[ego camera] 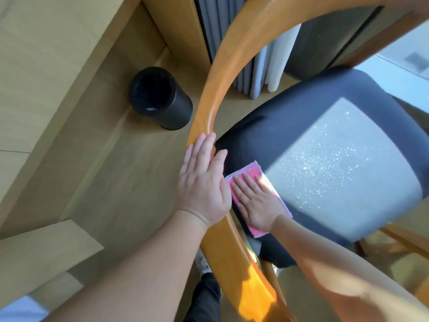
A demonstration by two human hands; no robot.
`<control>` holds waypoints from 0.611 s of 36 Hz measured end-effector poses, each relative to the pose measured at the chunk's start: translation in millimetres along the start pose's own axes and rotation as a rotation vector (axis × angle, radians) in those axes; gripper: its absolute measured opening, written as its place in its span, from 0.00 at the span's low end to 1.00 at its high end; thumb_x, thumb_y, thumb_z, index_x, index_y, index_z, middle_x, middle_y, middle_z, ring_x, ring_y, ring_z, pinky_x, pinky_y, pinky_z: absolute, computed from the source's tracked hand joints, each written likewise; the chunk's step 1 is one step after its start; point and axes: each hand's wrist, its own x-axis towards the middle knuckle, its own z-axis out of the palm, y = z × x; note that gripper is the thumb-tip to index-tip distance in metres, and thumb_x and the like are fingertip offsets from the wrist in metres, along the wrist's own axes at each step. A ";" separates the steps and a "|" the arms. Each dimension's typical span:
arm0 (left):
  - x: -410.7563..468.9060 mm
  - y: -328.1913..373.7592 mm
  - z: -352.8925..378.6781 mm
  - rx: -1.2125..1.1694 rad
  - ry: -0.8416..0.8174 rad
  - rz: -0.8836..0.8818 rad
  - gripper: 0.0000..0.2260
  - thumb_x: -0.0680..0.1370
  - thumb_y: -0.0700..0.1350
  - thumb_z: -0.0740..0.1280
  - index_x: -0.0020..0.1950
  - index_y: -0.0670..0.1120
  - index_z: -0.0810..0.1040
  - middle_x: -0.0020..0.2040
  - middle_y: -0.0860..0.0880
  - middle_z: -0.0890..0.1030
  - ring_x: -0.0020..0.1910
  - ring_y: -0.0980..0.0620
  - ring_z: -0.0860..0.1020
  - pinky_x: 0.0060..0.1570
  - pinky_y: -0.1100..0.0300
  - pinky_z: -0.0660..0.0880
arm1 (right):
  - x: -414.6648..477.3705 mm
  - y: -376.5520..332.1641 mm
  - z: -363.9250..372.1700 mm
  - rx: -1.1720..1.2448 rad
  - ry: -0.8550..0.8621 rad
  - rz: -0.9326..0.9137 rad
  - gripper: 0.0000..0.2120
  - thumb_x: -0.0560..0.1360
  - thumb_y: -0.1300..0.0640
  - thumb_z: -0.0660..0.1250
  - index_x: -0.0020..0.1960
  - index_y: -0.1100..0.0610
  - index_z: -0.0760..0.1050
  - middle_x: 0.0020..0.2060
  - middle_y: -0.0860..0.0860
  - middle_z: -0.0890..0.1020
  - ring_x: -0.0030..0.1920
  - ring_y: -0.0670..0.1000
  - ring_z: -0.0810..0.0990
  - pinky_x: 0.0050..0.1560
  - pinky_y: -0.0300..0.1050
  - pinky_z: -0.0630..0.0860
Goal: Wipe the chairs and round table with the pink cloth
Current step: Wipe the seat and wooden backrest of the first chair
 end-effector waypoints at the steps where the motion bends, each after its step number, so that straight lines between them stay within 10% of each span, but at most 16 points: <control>1: 0.1 -0.3 -0.3 0.005 -0.016 0.051 0.18 0.73 0.43 0.54 0.57 0.43 0.77 0.70 0.42 0.69 0.73 0.45 0.60 0.73 0.49 0.51 | -12.7 -0.1 2.4 -0.005 -0.004 0.003 0.27 0.82 0.47 0.47 0.78 0.57 0.55 0.76 0.53 0.57 0.76 0.59 0.52 0.75 0.55 0.43; 5: 3.8 -1.6 -1.7 0.042 -0.087 0.242 0.11 0.71 0.42 0.55 0.33 0.45 0.75 0.41 0.47 0.80 0.54 0.44 0.77 0.72 0.47 0.56 | -42.0 1.9 9.8 -0.005 -0.012 0.031 0.26 0.82 0.47 0.47 0.78 0.55 0.56 0.76 0.52 0.58 0.76 0.58 0.54 0.74 0.56 0.46; 8: 7.8 -4.0 -2.6 0.131 -0.165 0.394 0.12 0.70 0.42 0.58 0.27 0.46 0.73 0.26 0.50 0.73 0.31 0.49 0.72 0.69 0.50 0.61 | -38.3 1.6 11.2 0.063 -0.053 0.068 0.27 0.83 0.45 0.42 0.79 0.52 0.49 0.77 0.50 0.51 0.78 0.57 0.46 0.75 0.54 0.39; 12: 11.7 -2.0 -4.7 0.175 -0.223 0.466 0.13 0.69 0.43 0.57 0.24 0.46 0.70 0.22 0.50 0.70 0.26 0.50 0.65 0.52 0.54 0.69 | -15.5 2.9 4.0 0.119 -0.026 0.115 0.26 0.82 0.46 0.44 0.78 0.55 0.53 0.76 0.51 0.55 0.77 0.56 0.50 0.76 0.55 0.52; 16: 12.1 -2.5 -3.8 0.182 -0.208 0.494 0.11 0.67 0.42 0.56 0.24 0.47 0.67 0.22 0.49 0.69 0.26 0.50 0.60 0.43 0.58 0.62 | 33.3 11.3 -15.5 0.177 -0.023 0.141 0.28 0.81 0.47 0.43 0.78 0.58 0.54 0.78 0.55 0.55 0.78 0.57 0.46 0.75 0.54 0.34; 22: 11.6 -3.8 -3.7 0.151 -0.211 0.528 0.10 0.67 0.42 0.55 0.25 0.47 0.64 0.22 0.50 0.67 0.25 0.49 0.62 0.41 0.59 0.61 | 84.7 14.2 -38.4 0.111 0.099 0.235 0.27 0.82 0.47 0.45 0.77 0.58 0.60 0.76 0.56 0.62 0.76 0.61 0.59 0.76 0.61 0.50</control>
